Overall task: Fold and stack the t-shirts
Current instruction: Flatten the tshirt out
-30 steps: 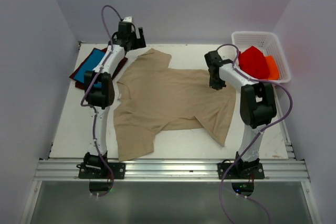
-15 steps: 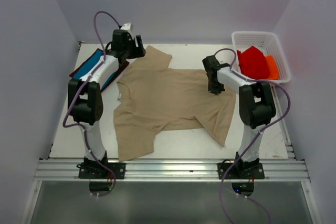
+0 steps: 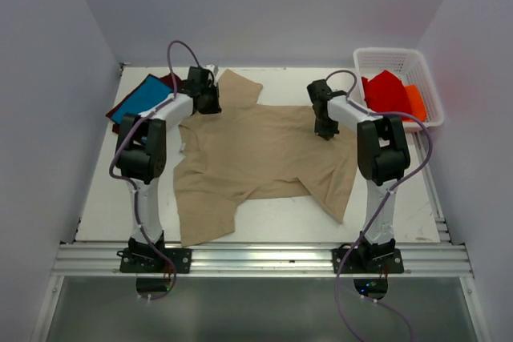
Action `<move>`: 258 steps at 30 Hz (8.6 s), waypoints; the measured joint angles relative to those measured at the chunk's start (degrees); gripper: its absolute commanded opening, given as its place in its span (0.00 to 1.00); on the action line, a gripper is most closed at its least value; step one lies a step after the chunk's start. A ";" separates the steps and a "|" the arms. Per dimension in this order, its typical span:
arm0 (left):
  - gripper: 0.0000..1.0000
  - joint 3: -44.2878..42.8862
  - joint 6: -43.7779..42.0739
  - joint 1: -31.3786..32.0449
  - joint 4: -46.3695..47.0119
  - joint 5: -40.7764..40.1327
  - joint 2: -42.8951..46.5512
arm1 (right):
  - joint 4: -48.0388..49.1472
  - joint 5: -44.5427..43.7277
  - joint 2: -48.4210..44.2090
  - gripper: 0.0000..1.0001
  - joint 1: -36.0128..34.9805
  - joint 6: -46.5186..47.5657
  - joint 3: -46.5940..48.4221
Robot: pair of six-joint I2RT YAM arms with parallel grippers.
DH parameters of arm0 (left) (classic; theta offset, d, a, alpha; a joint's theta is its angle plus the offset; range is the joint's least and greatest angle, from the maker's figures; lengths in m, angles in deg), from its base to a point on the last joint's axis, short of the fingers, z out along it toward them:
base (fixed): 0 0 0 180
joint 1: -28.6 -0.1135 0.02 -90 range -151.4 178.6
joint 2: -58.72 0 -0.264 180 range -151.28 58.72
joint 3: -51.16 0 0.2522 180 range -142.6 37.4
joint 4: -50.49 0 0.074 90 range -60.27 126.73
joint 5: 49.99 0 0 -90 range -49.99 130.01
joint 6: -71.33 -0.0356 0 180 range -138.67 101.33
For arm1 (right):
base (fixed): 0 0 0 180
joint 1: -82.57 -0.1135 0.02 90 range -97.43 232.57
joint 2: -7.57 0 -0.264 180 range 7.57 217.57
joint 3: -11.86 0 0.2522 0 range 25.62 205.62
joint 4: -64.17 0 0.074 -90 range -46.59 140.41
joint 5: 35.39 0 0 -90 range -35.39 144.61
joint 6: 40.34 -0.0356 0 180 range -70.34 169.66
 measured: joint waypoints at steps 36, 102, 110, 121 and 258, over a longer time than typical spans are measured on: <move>0.39 -12.66 2.01 -3.17 11.65 5.66 -11.58 | 4.83 4.28 11.89 0.00 4.46 3.06 18.45; 0.34 -14.32 10.67 -30.18 -4.90 6.43 -13.49 | 11.47 5.95 -26.60 0.12 -4.68 3.02 -17.88; 0.72 4.50 7.08 -15.72 -6.01 8.20 9.03 | 9.09 5.25 -27.04 0.72 -4.68 2.67 -17.88; 0.61 38.73 3.87 -3.56 -15.87 6.25 49.16 | 3.13 4.61 -49.51 0.73 -5.07 -4.33 -31.56; 0.48 53.86 18.56 17.42 -19.26 -2.43 64.89 | -4.15 2.71 -22.86 0.00 -2.82 -10.47 -31.76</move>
